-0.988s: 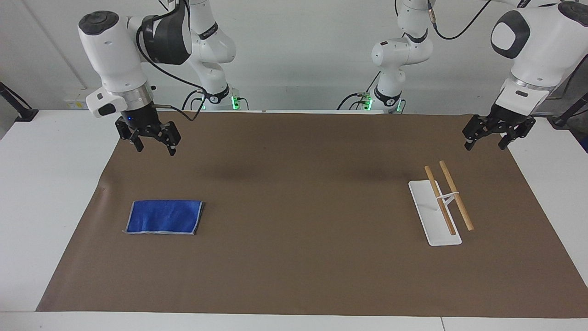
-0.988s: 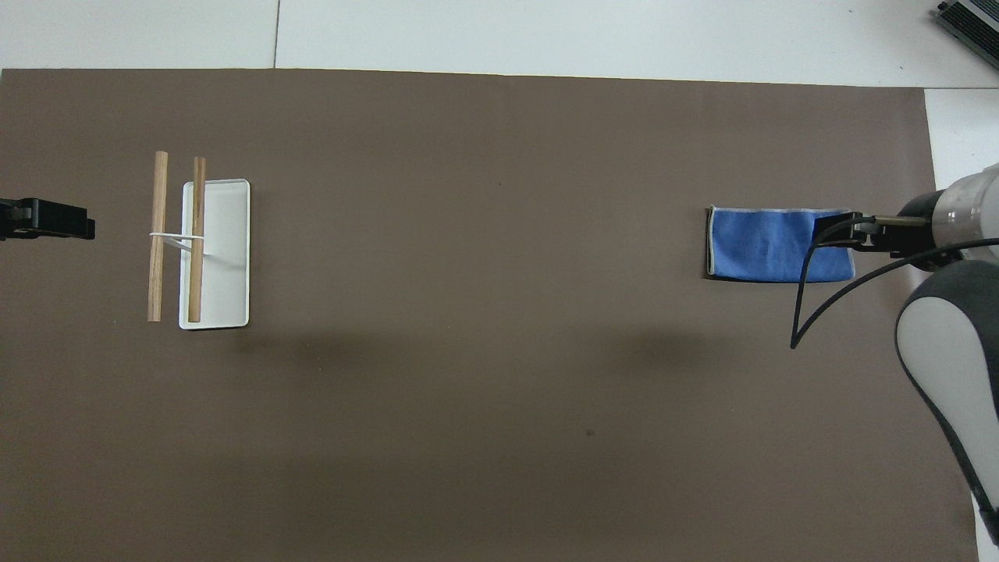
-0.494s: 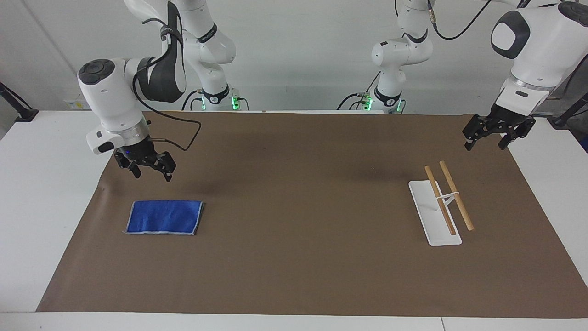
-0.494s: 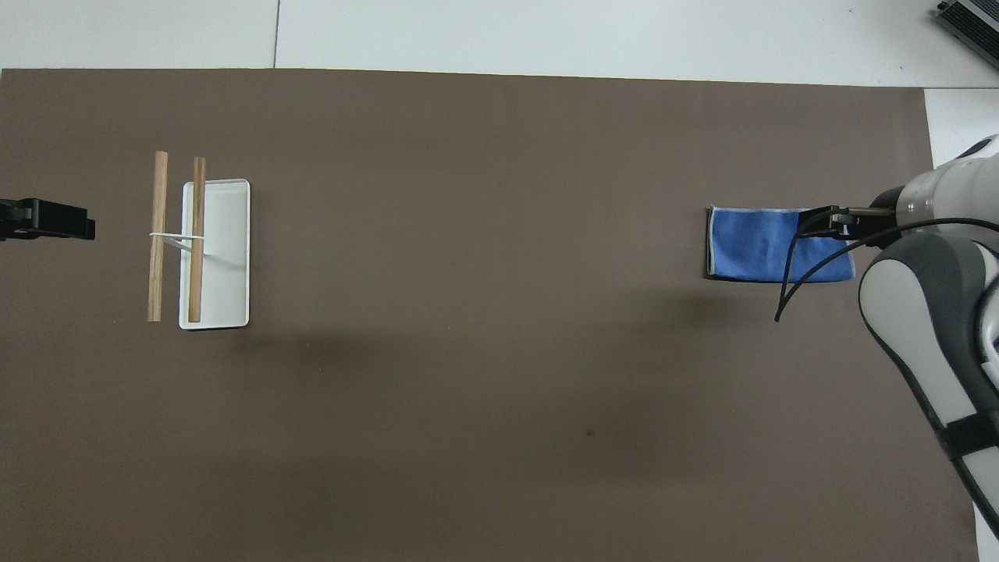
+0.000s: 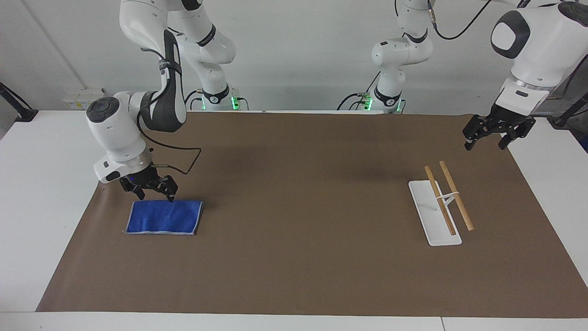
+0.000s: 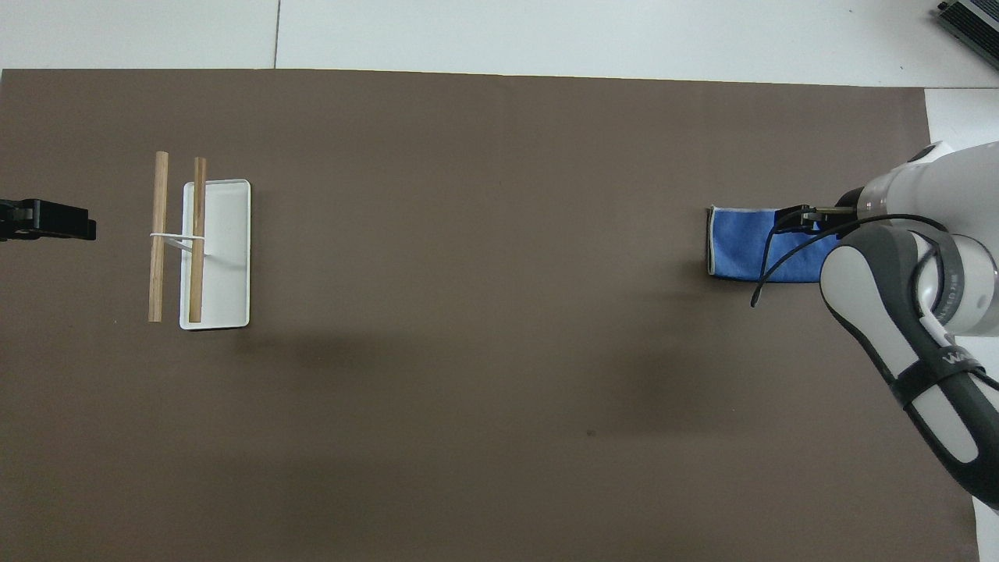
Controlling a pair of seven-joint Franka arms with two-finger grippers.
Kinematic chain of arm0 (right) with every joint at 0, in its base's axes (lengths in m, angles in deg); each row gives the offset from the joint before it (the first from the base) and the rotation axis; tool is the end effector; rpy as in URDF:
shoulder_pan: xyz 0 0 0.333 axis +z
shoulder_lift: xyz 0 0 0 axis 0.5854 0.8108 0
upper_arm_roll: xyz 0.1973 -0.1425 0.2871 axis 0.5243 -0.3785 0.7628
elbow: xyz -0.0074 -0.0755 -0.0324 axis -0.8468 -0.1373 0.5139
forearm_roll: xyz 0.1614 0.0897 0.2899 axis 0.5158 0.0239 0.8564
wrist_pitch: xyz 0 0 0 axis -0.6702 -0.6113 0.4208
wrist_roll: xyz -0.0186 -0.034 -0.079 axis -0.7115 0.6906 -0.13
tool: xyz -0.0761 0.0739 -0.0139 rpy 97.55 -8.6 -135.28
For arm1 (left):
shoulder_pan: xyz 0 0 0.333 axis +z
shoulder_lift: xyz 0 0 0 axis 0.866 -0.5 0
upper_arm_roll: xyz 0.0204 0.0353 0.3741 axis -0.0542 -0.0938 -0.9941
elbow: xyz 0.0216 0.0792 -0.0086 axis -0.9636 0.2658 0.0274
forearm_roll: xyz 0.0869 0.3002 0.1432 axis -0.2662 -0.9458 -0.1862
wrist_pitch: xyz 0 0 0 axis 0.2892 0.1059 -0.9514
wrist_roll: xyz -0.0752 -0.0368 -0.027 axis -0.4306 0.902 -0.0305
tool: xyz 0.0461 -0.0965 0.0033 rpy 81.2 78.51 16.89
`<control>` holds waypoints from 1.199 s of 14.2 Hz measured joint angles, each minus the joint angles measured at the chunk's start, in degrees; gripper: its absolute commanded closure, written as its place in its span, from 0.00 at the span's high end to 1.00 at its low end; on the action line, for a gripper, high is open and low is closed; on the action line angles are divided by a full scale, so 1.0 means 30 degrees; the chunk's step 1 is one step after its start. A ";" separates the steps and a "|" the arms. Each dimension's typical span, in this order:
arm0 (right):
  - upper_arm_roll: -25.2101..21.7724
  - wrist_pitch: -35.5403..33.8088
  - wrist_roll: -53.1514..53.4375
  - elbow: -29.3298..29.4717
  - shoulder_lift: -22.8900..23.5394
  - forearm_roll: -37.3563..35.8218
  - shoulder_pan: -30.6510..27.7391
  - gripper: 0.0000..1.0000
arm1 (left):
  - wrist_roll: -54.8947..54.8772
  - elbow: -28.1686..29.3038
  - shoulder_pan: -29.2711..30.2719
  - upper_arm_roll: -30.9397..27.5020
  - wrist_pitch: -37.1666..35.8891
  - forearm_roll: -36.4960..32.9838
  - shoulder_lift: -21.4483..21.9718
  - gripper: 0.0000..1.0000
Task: Right arm passes towel to left arm to hang
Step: 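Lower the right gripper onto the blue towel's edge and close it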
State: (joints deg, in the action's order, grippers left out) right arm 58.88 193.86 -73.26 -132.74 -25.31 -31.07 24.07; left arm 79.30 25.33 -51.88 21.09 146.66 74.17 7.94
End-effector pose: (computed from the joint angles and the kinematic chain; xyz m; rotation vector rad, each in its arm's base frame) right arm 0.5976 -0.0640 0.4640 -3.1270 0.1461 -0.2082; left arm 0.5125 0.0136 0.6581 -3.1295 0.0678 -0.1889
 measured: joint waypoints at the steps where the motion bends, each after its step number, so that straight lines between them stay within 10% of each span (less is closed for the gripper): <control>1: 0.0000 0.0662 -0.0022 -0.0128 0.0391 0.0000 -0.0033 1.00 | 0.0000 0.0000 0.0000 0.0000 0.0000 0.0000 0.0000 1.00; 17: -0.0016 0.2306 -0.1623 -0.0548 0.2147 0.0000 -0.1029 1.00 | 0.0001 0.0000 0.0000 0.0000 -0.0001 0.0000 0.0000 1.00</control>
State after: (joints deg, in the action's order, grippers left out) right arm 58.84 200.78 -78.13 -134.38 -18.87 -31.07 20.98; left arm 79.31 25.33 -51.88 21.09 146.66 74.17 7.94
